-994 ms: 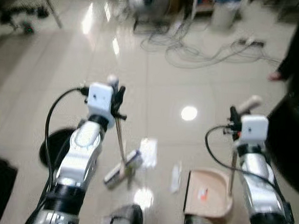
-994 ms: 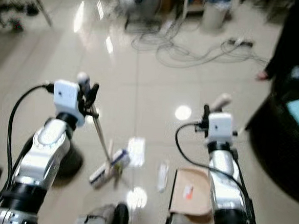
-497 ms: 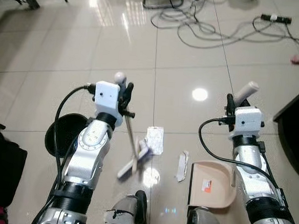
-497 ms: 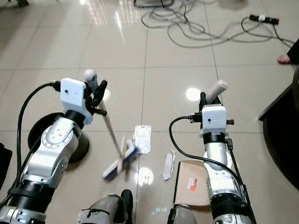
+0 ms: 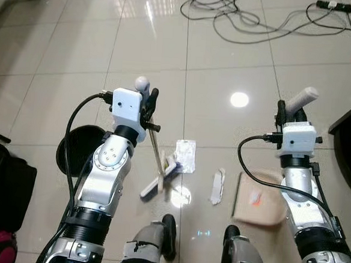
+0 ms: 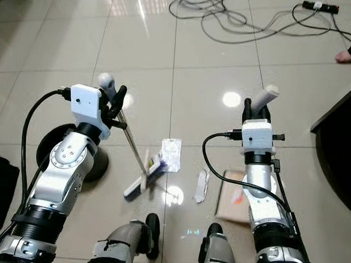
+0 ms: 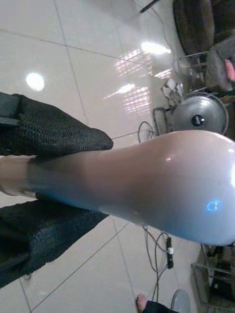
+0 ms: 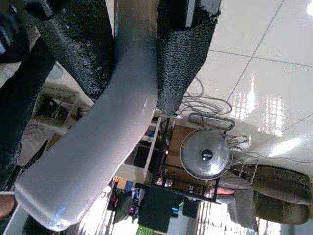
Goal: Sweep floor
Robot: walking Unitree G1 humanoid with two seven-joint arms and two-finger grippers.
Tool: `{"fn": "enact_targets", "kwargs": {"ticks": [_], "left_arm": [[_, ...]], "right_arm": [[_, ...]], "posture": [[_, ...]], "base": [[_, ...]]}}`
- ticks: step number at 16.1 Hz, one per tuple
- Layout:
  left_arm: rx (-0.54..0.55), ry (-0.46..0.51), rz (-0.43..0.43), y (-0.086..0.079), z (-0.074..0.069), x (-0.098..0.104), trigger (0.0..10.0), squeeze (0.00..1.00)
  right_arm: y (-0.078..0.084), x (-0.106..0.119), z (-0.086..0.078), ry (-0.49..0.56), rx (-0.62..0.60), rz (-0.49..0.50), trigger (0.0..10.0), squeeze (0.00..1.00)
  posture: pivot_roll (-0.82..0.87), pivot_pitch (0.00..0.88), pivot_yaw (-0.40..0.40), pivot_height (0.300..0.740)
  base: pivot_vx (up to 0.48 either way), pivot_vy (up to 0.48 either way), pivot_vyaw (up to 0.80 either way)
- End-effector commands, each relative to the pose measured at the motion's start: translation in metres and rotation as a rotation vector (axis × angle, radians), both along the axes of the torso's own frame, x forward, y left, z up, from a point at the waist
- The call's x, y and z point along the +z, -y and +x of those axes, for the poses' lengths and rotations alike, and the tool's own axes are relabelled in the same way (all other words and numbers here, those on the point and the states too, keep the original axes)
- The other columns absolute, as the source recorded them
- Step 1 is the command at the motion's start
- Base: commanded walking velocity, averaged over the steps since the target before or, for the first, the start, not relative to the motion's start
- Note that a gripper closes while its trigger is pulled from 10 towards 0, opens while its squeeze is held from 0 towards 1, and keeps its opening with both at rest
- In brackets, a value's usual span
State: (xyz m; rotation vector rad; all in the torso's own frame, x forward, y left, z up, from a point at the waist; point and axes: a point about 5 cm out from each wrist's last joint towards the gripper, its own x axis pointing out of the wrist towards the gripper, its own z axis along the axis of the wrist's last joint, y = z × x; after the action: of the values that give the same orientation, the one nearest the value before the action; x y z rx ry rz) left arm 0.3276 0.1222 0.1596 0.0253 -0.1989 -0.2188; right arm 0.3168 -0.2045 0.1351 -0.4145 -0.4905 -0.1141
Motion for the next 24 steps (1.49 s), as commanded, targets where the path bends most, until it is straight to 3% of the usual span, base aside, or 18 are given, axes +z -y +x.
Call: {"fn": "enact_targets", "kwargs": {"ticks": [1,5,7,12,15,20,22,24], "left_arm": [[0.023,0.026,-0.005,-0.007,0.001,0.004,10.0,0.00],[0.020,0.021,-0.033,-0.002,0.003,0.002,10.0,0.00],[0.038,0.013,-0.060,0.003,0.009,0.000,10.0,0.00],[0.073,-0.017,-0.061,0.012,0.023,-0.009,10.0,0.00],[0.123,-0.069,-0.024,0.015,0.026,-0.027,10.0,0.00],[0.201,-0.079,0.027,0.010,0.034,-0.036,10.0,0.00],[0.202,-0.092,0.000,0.016,0.034,-0.039,10.0,0.00],[0.168,-0.120,-0.145,0.038,0.034,-0.036,10.0,0.00]], "right_arm": [[-0.006,0.001,-0.001,0.026,0.022,-0.018,10.0,0.00],[-0.021,-0.007,-0.003,0.044,0.034,0.043,10.0,0.00],[-0.053,-0.013,-0.004,0.032,0.118,0.073,10.0,0.00],[-0.092,-0.020,-0.009,0.008,0.225,0.067,10.0,0.00],[-0.093,-0.024,-0.010,-0.009,0.193,0.065,10.0,0.00],[-0.094,-0.022,-0.012,0.005,0.164,0.078,10.0,0.00],[-0.096,-0.021,-0.013,0.010,0.163,0.083,10.0,0.00],[-0.102,-0.024,-0.016,-0.011,0.171,0.097,10.0,0.00]], "posture": [[0.24,0.349,0.184,0.740],[0.24,0.345,0.187,0.740],[0.22,0.338,0.181,0.740],[0.19,0.329,0.170,0.740],[0.16,0.317,0.164,0.740],[0.11,0.311,0.174,0.740],[0.10,0.311,0.174,0.740],[0.09,0.314,0.161,0.740]], "base": [[0.000,0.000,0.00],[0.000,0.000,0.00],[0.000,0.000,0.00],[0.000,0.000,0.00],[0.000,0.000,0.00],[0.000,0.000,0.00],[0.000,0.000,0.00],[0.000,0.000,0.00]]}}
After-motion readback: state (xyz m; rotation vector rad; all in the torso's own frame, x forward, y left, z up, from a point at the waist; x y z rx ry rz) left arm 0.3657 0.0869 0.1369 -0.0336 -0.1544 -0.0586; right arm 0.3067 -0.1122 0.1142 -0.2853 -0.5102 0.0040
